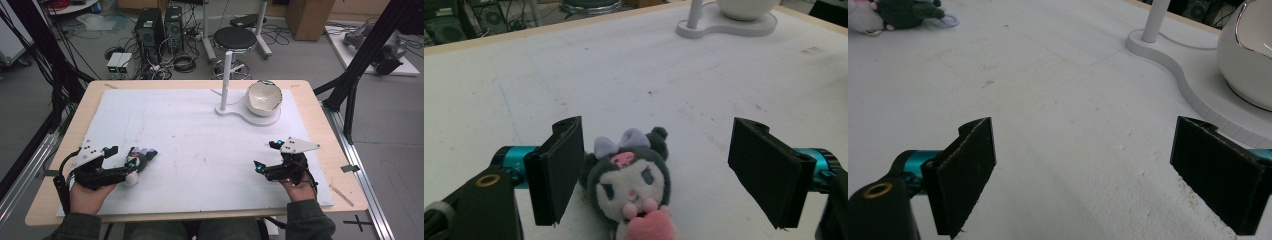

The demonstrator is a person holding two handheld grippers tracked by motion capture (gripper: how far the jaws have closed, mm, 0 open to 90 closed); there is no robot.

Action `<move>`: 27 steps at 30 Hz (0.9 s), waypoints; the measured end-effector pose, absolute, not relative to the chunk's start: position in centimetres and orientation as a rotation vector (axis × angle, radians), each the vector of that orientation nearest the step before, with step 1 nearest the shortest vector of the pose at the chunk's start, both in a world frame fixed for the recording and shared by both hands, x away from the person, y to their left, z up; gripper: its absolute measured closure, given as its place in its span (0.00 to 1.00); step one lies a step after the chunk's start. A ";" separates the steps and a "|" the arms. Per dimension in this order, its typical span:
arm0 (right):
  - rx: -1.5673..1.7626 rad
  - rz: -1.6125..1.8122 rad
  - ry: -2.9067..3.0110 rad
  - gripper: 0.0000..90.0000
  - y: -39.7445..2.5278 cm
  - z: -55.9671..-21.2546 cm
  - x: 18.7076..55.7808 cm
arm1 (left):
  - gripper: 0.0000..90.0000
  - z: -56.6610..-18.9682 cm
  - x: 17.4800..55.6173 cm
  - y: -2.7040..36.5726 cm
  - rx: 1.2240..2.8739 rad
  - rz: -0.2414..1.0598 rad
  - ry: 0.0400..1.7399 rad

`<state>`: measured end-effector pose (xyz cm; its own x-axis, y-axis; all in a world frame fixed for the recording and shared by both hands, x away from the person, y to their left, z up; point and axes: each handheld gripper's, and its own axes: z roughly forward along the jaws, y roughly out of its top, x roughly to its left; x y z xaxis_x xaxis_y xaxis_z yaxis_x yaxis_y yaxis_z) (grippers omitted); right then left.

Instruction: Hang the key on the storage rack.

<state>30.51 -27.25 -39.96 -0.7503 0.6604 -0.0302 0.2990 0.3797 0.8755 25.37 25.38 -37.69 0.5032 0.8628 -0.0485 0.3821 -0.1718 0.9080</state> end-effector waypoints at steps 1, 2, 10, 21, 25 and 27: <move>0.833 1.323 2.269 0.11 -27.2 -40.0 30.5 | 0.26 -37.7 25.4 25.4 1.765 0.613 1.051; 0.826 1.320 2.268 0.11 -27.3 -40.0 30.6 | 0.27 -37.5 25.6 25.5 1.767 0.620 1.064; 0.814 1.325 2.280 0.11 -27.2 -40.0 30.6 | 0.31 -37.6 26.7 25.5 1.802 0.602 1.122; 0.816 1.322 2.285 0.11 -27.3 -40.0 30.6 | 0.33 -39.7 27.7 24.7 1.824 0.572 1.263; 0.813 1.318 2.287 0.11 -27.3 -40.0 30.5 | 0.30 -40.1 27.8 24.5 1.820 0.584 1.299; 0.813 1.320 2.281 0.11 -27.4 -40.0 30.5 | 0.31 -40.3 27.9 24.4 1.823 0.572 1.317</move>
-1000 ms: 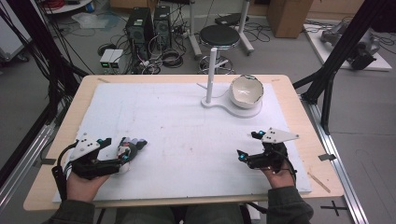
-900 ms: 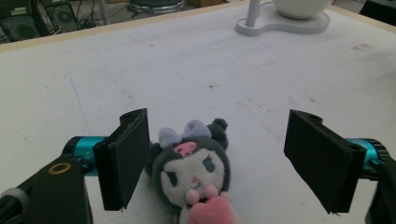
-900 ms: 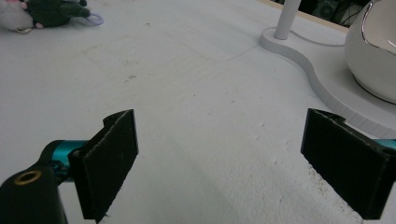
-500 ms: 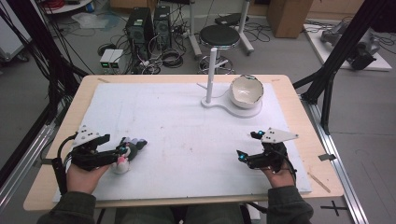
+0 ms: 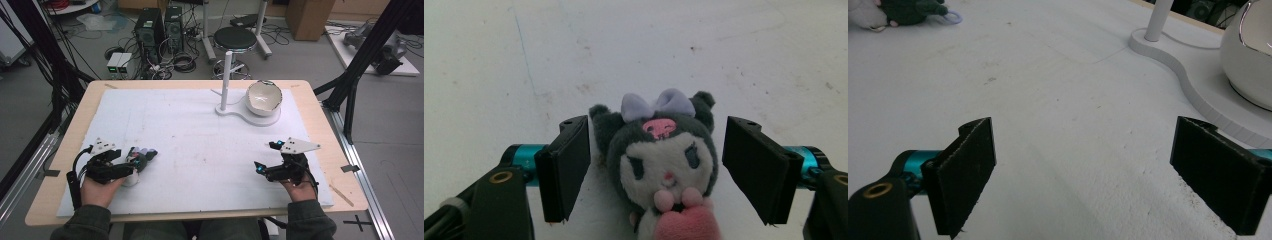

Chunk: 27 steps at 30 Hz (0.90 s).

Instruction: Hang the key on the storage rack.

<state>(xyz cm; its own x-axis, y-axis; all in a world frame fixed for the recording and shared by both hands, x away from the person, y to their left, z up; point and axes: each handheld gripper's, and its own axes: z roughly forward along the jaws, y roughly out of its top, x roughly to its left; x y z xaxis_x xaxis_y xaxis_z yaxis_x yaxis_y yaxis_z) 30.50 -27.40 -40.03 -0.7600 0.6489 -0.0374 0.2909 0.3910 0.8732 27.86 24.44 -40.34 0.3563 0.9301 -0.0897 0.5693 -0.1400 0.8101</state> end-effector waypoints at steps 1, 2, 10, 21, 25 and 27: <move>0.810 1.320 2.278 0.11 -27.4 -40.0 30.5 | 0.31 -40.5 27.9 24.4 1.829 0.564 1.327; 0.820 1.319 2.279 0.11 -27.5 -40.0 30.5 | 0.31 -40.6 28.0 24.3 1.835 0.560 1.330; 0.808 1.316 2.298 0.11 -27.3 -40.1 30.4 | 0.33 -41.3 28.2 23.6 1.899 0.532 1.370; 0.804 1.318 2.302 0.11 -27.2 -40.1 30.4 | 0.32 -41.8 28.5 23.0 1.959 0.483 1.396; 0.804 1.317 2.300 0.11 -27.2 -40.1 30.4 | 0.31 -42.0 28.7 22.9 1.979 0.475 1.401; 0.803 1.314 2.299 0.11 -27.2 -40.1 30.4 | 0.33 -42.0 28.8 23.1 1.976 0.475 1.400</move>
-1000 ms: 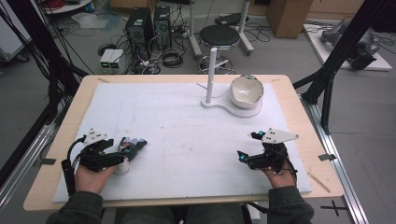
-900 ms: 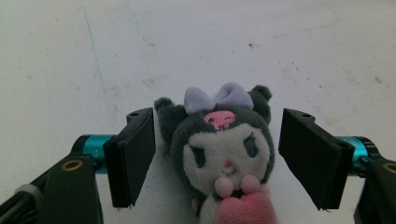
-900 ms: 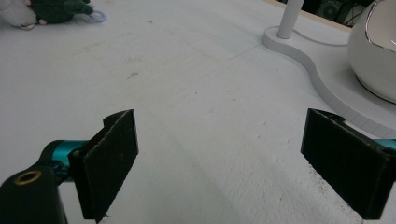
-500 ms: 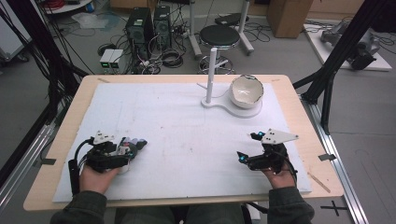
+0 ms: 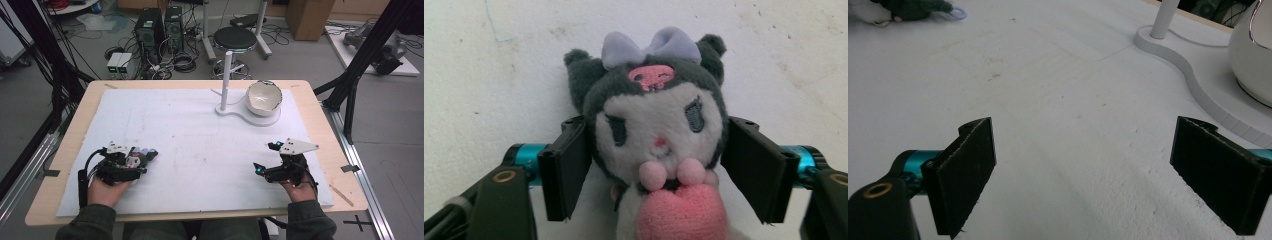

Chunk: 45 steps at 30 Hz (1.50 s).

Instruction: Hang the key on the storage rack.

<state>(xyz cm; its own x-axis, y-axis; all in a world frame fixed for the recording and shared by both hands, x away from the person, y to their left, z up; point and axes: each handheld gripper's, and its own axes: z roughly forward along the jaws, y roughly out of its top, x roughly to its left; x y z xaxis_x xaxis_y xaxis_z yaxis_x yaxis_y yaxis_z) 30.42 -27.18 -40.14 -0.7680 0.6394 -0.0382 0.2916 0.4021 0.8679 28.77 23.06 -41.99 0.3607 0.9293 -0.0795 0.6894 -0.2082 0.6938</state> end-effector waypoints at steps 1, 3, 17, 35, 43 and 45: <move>0.804 1.311 2.300 0.11 -27.2 -40.1 30.4 | 0.34 -42.0 28.8 23.1 1.979 0.474 1.404; 0.803 1.308 2.303 0.11 -27.2 -40.2 30.4 | 0.35 -42.1 28.9 23.1 1.977 0.476 1.408; 0.801 1.304 2.300 0.11 -27.1 -40.2 30.3 | 0.45 -42.3 28.6 23.1 1.996 0.510 1.382; 0.797 1.299 2.304 0.11 -26.9 -40.3 30.3 | 0.51 -41.8 28.2 23.8 1.899 0.456 1.325; 0.795 1.295 2.309 0.11 -26.9 -40.3 30.3 | 0.51 -40.4 27.9 24.0 1.851 0.464 1.290; 0.790 1.293 2.312 0.11 -26.8 -40.4 30.3 | 0.51 -40.0 27.8 24.0 1.838 0.462 1.285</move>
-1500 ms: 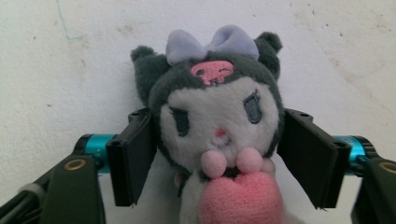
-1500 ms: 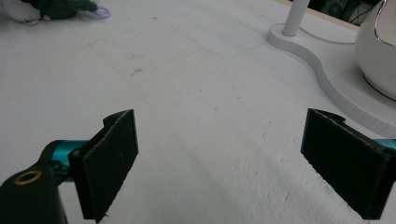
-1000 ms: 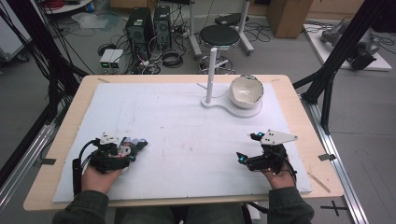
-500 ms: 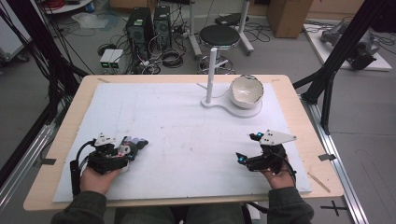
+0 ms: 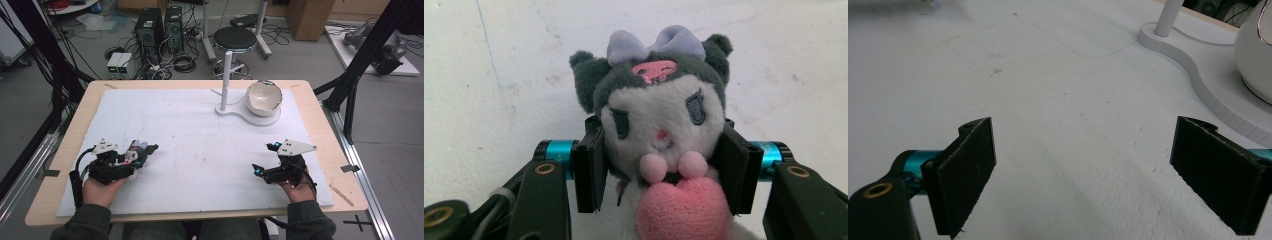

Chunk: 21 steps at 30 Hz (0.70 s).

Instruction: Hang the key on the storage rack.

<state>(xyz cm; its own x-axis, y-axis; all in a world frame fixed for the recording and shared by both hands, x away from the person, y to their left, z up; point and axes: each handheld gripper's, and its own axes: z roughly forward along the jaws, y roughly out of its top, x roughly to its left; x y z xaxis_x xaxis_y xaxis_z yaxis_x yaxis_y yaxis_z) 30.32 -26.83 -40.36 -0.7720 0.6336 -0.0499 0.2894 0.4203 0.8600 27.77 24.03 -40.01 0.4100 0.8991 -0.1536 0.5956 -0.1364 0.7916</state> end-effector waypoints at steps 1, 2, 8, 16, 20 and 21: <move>0.788 1.291 2.314 0.11 -26.8 -40.4 30.3 | 0.51 -39.9 27.8 24.0 1.837 0.462 1.282; 0.788 1.291 2.314 0.11 -26.8 -40.4 30.3 | 0.51 -39.7 27.7 24.0 1.838 0.465 1.275; 0.795 1.296 2.312 0.11 -26.9 -40.4 30.3 | 0.51 -38.8 27.6 23.7 1.826 0.461 1.246; 0.793 1.297 2.306 0.11 -26.9 -40.4 30.3 | 0.51 -37.8 27.5 23.1 1.813 0.473 1.187; 0.796 1.298 2.307 0.11 -26.9 -40.4 30.3 | 0.51 -37.6 27.4 23.0 1.805 0.482 1.166; 0.796 1.299 2.306 0.11 -26.9 -40.4 30.3 | 0.51 -37.6 27.4 23.0 1.801 0.483 1.165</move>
<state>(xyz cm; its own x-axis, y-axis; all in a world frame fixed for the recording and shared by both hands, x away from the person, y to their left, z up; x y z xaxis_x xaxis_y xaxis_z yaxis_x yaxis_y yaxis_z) 30.32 -26.94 -40.37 -0.7695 0.6370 -0.0461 0.2907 0.4137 0.8628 27.39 23.00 -37.61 0.4779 0.8666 -0.1434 0.5112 -0.1417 0.8477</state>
